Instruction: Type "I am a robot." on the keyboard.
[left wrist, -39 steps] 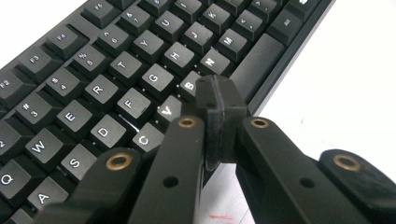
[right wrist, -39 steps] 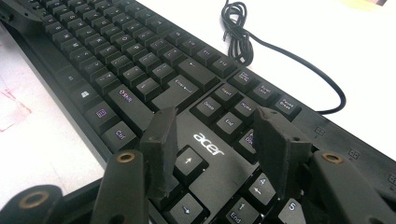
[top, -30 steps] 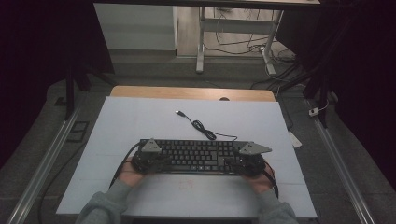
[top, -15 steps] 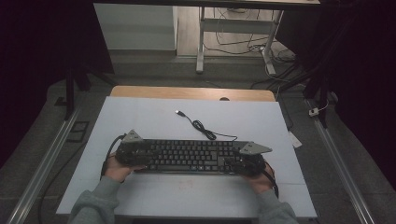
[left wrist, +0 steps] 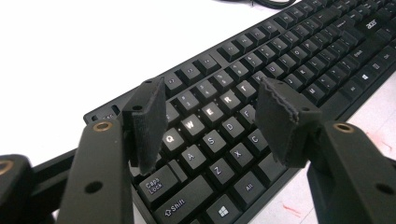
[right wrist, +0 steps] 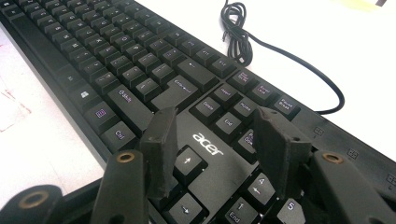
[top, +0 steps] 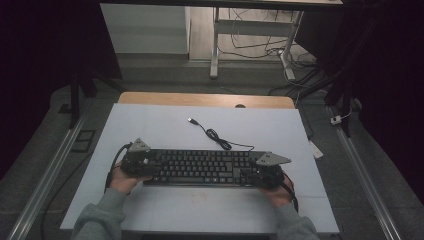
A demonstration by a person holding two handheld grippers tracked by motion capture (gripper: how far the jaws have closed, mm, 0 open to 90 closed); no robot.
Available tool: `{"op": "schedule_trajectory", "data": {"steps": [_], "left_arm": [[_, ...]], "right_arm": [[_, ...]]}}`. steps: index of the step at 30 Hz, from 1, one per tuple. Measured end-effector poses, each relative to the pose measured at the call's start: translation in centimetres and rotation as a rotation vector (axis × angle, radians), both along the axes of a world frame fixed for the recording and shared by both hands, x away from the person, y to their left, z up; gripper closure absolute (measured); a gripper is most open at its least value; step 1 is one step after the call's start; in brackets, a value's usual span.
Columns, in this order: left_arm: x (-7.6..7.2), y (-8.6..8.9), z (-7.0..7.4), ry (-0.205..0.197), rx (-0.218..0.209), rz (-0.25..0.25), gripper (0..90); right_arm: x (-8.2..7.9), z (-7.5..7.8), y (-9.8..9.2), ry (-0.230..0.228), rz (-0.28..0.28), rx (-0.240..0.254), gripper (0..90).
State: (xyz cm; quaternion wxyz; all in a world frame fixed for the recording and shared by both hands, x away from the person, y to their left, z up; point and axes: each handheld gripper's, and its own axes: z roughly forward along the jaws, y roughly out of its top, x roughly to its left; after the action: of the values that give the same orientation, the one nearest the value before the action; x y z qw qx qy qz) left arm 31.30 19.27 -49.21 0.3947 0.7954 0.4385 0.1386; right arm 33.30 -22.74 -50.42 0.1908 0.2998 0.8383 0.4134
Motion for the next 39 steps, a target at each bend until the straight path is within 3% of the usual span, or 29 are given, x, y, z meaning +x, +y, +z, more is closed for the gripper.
{"op": "schedule_trajectory", "data": {"steps": [13,20,29,36,39], "left_arm": [[0.4,-0.5,-0.3,0.001,0.009,-0.002,42.8],[0.8,-1.8,-0.6,-0.001,0.032,-0.039,47.2],[1.1,-2.8,-1.1,-0.005,0.069,-0.058,61.4],[1.7,-3.4,-1.5,0.008,0.065,-0.070,84.7],[1.9,-3.7,-1.7,0.015,0.071,-0.083,88.6]], "right_arm": [[0.0,0.0,0.1,0.000,0.002,-0.002,50.1],[0.0,-0.1,0.1,0.003,0.004,0.001,50.2],[0.0,-0.1,0.1,0.004,0.002,-0.001,50.1],[0.0,-0.1,0.2,0.003,0.003,0.002,50.1],[0.0,-0.1,0.2,0.003,0.003,0.001,50.2]]}}
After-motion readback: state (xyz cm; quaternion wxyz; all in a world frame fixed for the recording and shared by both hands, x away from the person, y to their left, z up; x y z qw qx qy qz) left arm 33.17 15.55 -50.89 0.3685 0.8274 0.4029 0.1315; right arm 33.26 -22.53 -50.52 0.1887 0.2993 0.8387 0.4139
